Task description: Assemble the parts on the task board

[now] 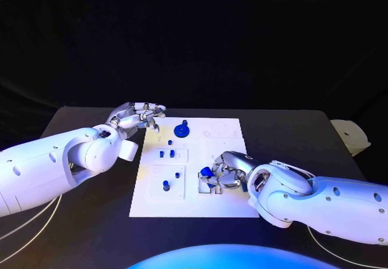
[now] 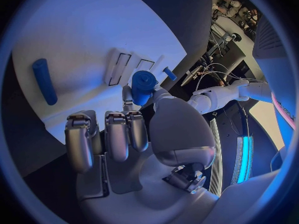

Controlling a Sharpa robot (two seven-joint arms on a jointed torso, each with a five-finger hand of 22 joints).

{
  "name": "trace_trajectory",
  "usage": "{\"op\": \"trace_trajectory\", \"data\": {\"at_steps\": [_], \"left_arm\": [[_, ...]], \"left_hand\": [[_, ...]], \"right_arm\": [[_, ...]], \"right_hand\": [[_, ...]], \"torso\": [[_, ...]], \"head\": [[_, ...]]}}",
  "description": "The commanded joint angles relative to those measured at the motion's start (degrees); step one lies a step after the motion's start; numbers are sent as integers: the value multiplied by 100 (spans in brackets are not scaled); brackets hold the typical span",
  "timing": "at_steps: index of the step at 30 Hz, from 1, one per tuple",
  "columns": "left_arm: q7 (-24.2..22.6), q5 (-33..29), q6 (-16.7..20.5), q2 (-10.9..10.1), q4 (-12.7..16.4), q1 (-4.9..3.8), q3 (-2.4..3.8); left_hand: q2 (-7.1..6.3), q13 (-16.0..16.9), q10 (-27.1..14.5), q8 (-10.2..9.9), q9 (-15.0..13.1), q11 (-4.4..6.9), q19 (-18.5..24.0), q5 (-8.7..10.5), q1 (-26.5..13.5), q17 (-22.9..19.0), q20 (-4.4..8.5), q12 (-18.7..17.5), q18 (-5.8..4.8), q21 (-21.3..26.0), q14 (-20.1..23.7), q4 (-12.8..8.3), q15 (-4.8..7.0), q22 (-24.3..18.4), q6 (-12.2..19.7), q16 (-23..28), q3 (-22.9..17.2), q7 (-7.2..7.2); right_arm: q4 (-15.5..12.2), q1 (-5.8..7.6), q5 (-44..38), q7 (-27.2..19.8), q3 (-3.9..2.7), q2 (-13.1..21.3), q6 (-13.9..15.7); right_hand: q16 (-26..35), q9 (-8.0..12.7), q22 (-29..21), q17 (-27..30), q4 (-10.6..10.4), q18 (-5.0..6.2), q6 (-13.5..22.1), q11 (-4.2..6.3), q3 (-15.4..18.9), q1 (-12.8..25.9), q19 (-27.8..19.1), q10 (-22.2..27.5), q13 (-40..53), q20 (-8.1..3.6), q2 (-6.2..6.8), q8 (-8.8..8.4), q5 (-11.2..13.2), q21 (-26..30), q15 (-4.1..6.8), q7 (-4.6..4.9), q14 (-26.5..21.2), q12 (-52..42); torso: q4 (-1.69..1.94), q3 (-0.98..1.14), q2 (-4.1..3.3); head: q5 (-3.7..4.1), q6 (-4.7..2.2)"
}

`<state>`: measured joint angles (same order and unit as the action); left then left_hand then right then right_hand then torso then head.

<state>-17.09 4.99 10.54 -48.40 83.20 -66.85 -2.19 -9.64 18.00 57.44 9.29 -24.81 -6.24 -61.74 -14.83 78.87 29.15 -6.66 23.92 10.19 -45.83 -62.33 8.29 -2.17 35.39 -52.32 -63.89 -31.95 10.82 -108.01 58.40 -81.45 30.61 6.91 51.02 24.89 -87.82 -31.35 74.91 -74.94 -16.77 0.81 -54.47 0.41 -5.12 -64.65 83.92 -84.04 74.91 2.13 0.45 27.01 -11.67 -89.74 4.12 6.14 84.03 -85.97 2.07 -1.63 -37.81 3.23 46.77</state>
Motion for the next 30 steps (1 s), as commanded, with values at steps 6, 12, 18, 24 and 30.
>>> {"op": "trace_trajectory", "data": {"at_steps": [6,12,18,24,30], "left_arm": [[-17,-6,-108,10,23,-2,4],[-12,-6,-110,0,30,-3,4],[-9,-6,-107,-7,35,-3,4],[-5,-6,-105,-13,38,-3,4],[2,-6,-110,-16,40,-3,4]], "left_hand": [[47,8,-50,29,7,-21,-4,-25,-31,6,-39,26,36,29,42,26,5,-10,41,14,-28,-9],[47,8,-50,29,7,-21,-4,-25,-31,6,-39,26,36,29,42,26,5,-10,41,14,-28,-9],[47,8,-50,29,7,-21,-4,-25,-31,6,-39,26,36,29,42,26,5,-10,41,14,-28,-9],[47,8,-50,29,7,-21,-4,-25,-31,6,-39,26,36,29,42,26,5,-10,41,14,-28,-9],[47,8,-50,29,7,-21,-4,-25,-31,6,-39,26,36,29,42,26,5,-10,41,14,-28,-9]], "right_arm": [[144,-16,67,17,1,-119,-323],[216,-18,-27,36,1,-162,-350],[240,-18,-73,40,1,-184,-422],[260,-18,-127,48,1,-192,-406],[294,-18,-321,72,1,-190,-278]], "right_hand": [[-38,-27,1509,-926,-1,-81,-407,76,121,209,608,-401,1222,-45,18,57,-149,-26,54,-322,490,-40],[-39,-40,1509,-931,-3,-81,-431,85,152,259,608,-401,1221,-52,19,82,-163,-26,61,-332,490,-37],[-36,-56,1509,-922,-4,-81,-444,95,212,334,608,-399,1219,-61,38,110,-144,-26,70,-342,489,-31],[-31,-98,1509,-916,-10,-81,-430,104,464,658,608,-392,1210,-75,46,170,-62,-26,81,-351,487,-9],[-16,-148,1509,-885,-11,-81,-374,97,959,1081,608,-363,1177,-73,-65,237,539,-26,75,-343,481,54]], "torso": [[14,-1,-8],[19,-1,-14],[22,-4,-8],[26,-5,-8],[33,-7,-10]], "head": [[-11,16],[-14,36],[-9,54],[-6,56],[-1,45]]}}
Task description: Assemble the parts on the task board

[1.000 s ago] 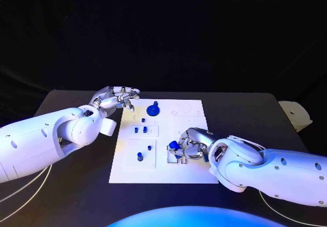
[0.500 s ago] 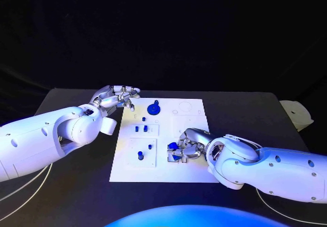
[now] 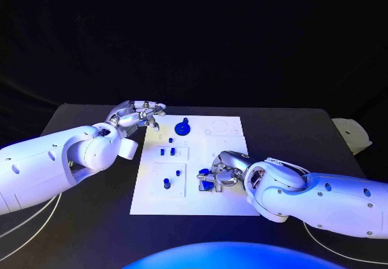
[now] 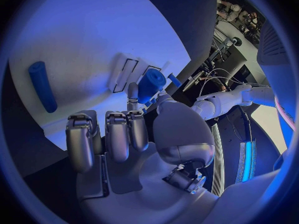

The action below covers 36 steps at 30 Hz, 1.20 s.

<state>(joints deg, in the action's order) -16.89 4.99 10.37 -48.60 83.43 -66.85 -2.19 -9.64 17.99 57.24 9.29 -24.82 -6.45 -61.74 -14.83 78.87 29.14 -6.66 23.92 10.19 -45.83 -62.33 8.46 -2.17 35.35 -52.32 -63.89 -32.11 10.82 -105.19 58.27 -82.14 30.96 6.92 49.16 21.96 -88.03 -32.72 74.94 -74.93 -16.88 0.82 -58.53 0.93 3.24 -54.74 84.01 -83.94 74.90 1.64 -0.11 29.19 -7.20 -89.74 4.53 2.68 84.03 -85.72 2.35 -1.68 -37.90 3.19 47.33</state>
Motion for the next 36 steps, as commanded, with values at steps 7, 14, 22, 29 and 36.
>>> {"op": "trace_trajectory", "data": {"at_steps": [7,14,22,29,36], "left_arm": [[-10,-6,-98,1,14,-3,4],[-9,-5,-102,4,4,-3,4],[-10,-5,-92,-2,-3,-3,3],[-20,-5,-85,-3,-1,-2,3],[-21,-5,-85,-4,9,0,3]], "left_hand": [[49,10,-37,35,9,0,-5,-25,-36,9,-41,37,36,34,44,11,4,-8,46,14,-14,-9],[49,10,-37,35,9,0,-5,-25,-36,9,-41,37,36,34,44,11,4,-8,46,14,-14,-9],[49,10,-37,35,9,0,-5,-25,-36,9,-41,37,36,34,44,11,4,-8,46,14,-14,-9],[52,10,-46,39,10,-1,-6,-26,-39,9,-42,45,37,39,46,13,3,-11,51,14,-17,-8],[52,10,-46,39,10,-1,-6,-26,-39,9,-42,45,37,39,46,13,3,-11,51,14,-17,-8]], "right_arm": [[29,-5,-421,39,0,-1,103],[-119,-10,-459,-57,0,99,245],[-410,3,-423,-199,-3,501,440],[-562,115,-239,-404,-5,1133,540],[-603,119,-299,-429,9,1652,463]], "right_hand": [[10,-24,1506,-881,1,-82,63,38,392,209,599,-359,1161,-17,-45,37,231,-26,28,11,479,61],[-2,-37,1506,-922,22,-82,75,40,544,-221,599,-379,1190,-17,-133,65,15,-26,30,5,488,32],[3,-19,1506,-917,40,-82,129,42,721,-1035,599,-389,1206,-23,-219,49,-286,-26,34,7,486,24],[35,52,1506,-840,46,-82,278,-17,876,-1523,599,-313,1119,13,-184,-93,-355,-26,-14,79,470,171],[44,108,1506,-829,43,-82,311,-51,981,-1843,599,-273,1076,46,-219,-197,-503,-26,-46,117,466,248]], "torso": [[10,-5,-6],[20,0,-7],[14,-5,5],[-21,-8,31],[-76,12,46]], "head": [[20,-9],[21,-5],[43,-19],[143,-35],[204,-35]]}}
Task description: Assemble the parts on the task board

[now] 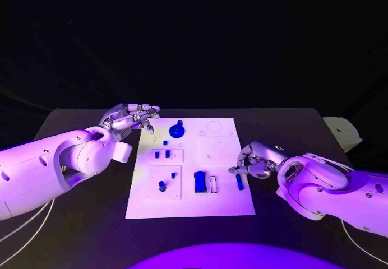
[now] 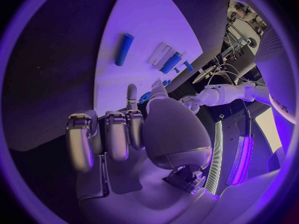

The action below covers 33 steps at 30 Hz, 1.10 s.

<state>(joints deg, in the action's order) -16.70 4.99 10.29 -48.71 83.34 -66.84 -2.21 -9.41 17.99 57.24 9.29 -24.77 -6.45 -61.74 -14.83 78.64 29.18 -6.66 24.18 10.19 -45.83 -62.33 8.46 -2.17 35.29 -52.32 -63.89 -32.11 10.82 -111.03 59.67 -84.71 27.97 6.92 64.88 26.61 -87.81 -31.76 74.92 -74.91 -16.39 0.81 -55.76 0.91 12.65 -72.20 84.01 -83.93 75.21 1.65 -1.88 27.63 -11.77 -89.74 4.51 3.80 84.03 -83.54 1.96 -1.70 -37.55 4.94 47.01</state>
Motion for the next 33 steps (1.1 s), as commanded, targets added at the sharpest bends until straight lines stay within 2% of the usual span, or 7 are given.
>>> {"op": "trace_trajectory", "data": {"at_steps": [1,5,11,20,25,29,33], "left_arm": [[-41,-5,-79,8,17,-1,4],[-42,-5,-85,19,15,0,4],[-39,-5,-97,32,10,2,3],[-39,-5,-97,24,11,3,3],[-37,-5,-99,19,15,4,3],[-36,-5,-100,15,18,4,3],[-35,-5,-101,12,20,4,3]], "left_hand": [[27,10,-50,41,5,-2,-6,-26,-17,6,-42,24,37,41,47,12,3,-7,54,14,-17,-7],[27,10,-50,41,5,-2,-6,-26,-17,6,-42,24,37,41,47,12,3,-7,54,14,-17,-7],[27,10,-50,41,5,-2,-6,-26,-17,6,-42,24,37,41,47,12,3,-7,54,14,-17,-7],[27,10,-50,41,5,-2,-6,-26,-17,6,-42,24,37,41,47,12,3,-7,54,14,-17,-7],[27,10,-50,41,5,-2,-6,-26,-17,6,-42,24,37,41,47,12,3,-7,54,14,-17,-7],[27,10,-50,41,5,-2,-6,-26,-17,6,-42,24,37,41,47,12,3,-7,54,14,-17,-7],[27,10,-50,41,5,-2,-6,-26,-17,6,-42,24,37,41,47,12,3,-7,54,14,-17,-7]], "right_arm": [[-17,-32,-68,-124,12,113,-11],[11,-97,-168,-79,23,187,-71],[78,-223,-310,18,33,171,-172],[226,-383,-419,95,38,-13,-236],[334,-437,-486,119,38,-133,-271],[406,-475,-526,130,38,-206,-314],[461,-515,-583,147,38,-267,-387]], "right_hand": [[21,15,1508,-832,-8,-81,31,-50,47,-109,599,-272,1043,46,-48,-45,-61,-26,-45,7,467,34],[26,28,1508,-823,-9,-81,24,-53,77,-161,599,-266,1036,51,-60,-66,-127,-26,-48,10,465,47],[29,36,1508,-815,-5,-81,24,-55,88,-200,599,-263,1032,53,-67,-80,-151,-26,-50,12,463,55],[32,42,1508,-810,-3,-81,19,-55,92,-234,599,-259,1027,54,-79,-89,-163,-26,-51,12,462,63],[35,68,1508,-806,15,-81,1,-54,99,-415,599,-259,1028,56,-115,-129,-190,-26,-49,10,460,66],[39,99,1508,-803,20,-81,-25,-50,77,-640,599,-257,1028,53,-161,-177,8,-26,-46,7,460,72],[40,119,1508,-803,47,-81,-37,-44,44,-828,599,-256,1029,49,-161,-210,49,-26,-41,-1,460,75]], "torso": [[-41,16,11],[-61,19,19],[-44,21,15],[-46,18,5],[-48,15,7],[-47,15,7],[-49,18,10]], "head": [[32,-2],[28,-7],[24,3],[-1,19],[-7,31],[-15,42],[-23,51]]}}
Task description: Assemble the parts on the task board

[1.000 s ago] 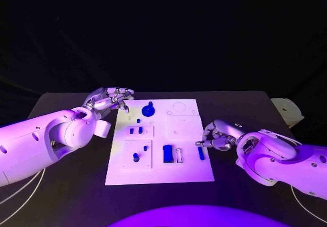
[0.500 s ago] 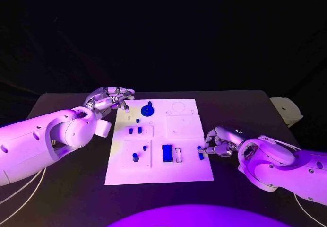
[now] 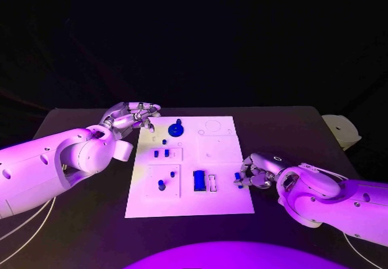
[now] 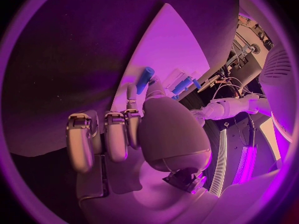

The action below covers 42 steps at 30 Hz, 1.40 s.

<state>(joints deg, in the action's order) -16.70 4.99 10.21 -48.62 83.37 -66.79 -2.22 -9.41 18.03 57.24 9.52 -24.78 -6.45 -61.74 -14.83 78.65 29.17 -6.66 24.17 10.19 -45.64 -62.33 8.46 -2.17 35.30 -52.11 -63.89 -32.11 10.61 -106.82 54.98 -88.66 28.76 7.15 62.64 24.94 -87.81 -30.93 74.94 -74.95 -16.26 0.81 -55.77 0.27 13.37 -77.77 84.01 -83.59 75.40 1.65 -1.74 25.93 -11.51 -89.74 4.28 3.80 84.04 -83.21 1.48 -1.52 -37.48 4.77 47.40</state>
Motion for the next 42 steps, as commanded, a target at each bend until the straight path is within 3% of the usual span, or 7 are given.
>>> {"op": "trace_trajectory", "data": {"at_steps": [1,9,17,20,21,24,42], "left_arm": [[-34,-5,-94,3,18,-1,4],[-29,-5,-91,-11,19,-1,4],[-27,-5,-94,-16,23,-1,4],[-26,-5,-90,-23,26,-1,4],[-25,-5,-89,-25,27,-1,4],[-22,-5,-86,-30,31,-1,4],[-8,-3,-92,-33,54,-1,3]], "left_hand": [[28,6,-51,17,6,-2,-6,-26,-17,7,-42,25,37,21,47,12,3,-7,34,14,-17,13],[31,7,-59,25,7,-3,-9,-25,-20,9,-43,39,37,26,48,12,2,-11,38,12,-21,14],[31,7,-59,25,7,-3,-9,-25,-20,9,-43,39,37,26,48,12,2,-11,38,12,-21,14],[31,7,-59,25,7,-3,-9,-25,-20,9,-43,39,37,26,48,12,2,-11,38,12,-21,14],[34,7,-62,27,7,-3,-10,-26,-20,9,-43,44,37,28,48,12,2,-12,40,12,-24,14],[34,7,-63,28,7,-3,-10,-26,-20,9,-43,45,37,28,48,12,2,-12,41,12,-24,14],[36,7,-65,29,8,-2,-11,-27,-17,10,-43,47,37,29,48,9,2,-13,41,11,-27,14]], "right_arm": [[53,-55,-205,73,15,-56,-241],[116,-111,-406,109,16,-138,-516],[116,-122,-489,166,16,-166,-494],[103,-123,-456,177,16,-165,-443],[96,-123,-442,180,16,-163,-424],[56,-122,-383,188,15,-153,-364],[-272,75,519,183,2,-389,172]], "right_hand": [[41,41,1506,-799,41,-81,-38,21,-35,-313,599,-288,1007,48,-171,-46,26,-26,-16,-2,459,45],[45,112,1506,-800,206,-81,-119,57,-301,-1046,599,-281,1010,22,-160,-139,308,-26,14,-39,458,55],[47,159,1506,-811,175,-81,-102,78,-1252,-1597,599,-281,1015,-12,-239,-245,-181,-26,34,-37,460,64],[46,86,1506,-818,-22,-81,-71,60,-2139,-1388,599,-288,1018,9,30,-206,-255,-26,8,-6,461,70],[48,-1,1506,-821,68,-81,-81,137,-3333,-923,599,-300,1029,42,512,-146,-264,-26,3,43,462,61],[51,-140,1506,-820,228,-81,-46,61,-4291,-286,599,-308,1030,20,879,-37,-235,-26,-7,-13,463,67],[47,-296,1506,-838,597,-81,-26,49,-4884,535,599,-328,1049,19,1085,83,-188,-26,10,-22,468,45]], "torso": [[-2,-1,3],[5,-7,6],[6,-10,8],[6,-12,6],[6,-9,5],[9,-10,6],[12,-4,-4]], "head": [[-6,12],[-1,41],[-6,33],[-13,24],[-15,23],[-28,17],[-52,21]]}}
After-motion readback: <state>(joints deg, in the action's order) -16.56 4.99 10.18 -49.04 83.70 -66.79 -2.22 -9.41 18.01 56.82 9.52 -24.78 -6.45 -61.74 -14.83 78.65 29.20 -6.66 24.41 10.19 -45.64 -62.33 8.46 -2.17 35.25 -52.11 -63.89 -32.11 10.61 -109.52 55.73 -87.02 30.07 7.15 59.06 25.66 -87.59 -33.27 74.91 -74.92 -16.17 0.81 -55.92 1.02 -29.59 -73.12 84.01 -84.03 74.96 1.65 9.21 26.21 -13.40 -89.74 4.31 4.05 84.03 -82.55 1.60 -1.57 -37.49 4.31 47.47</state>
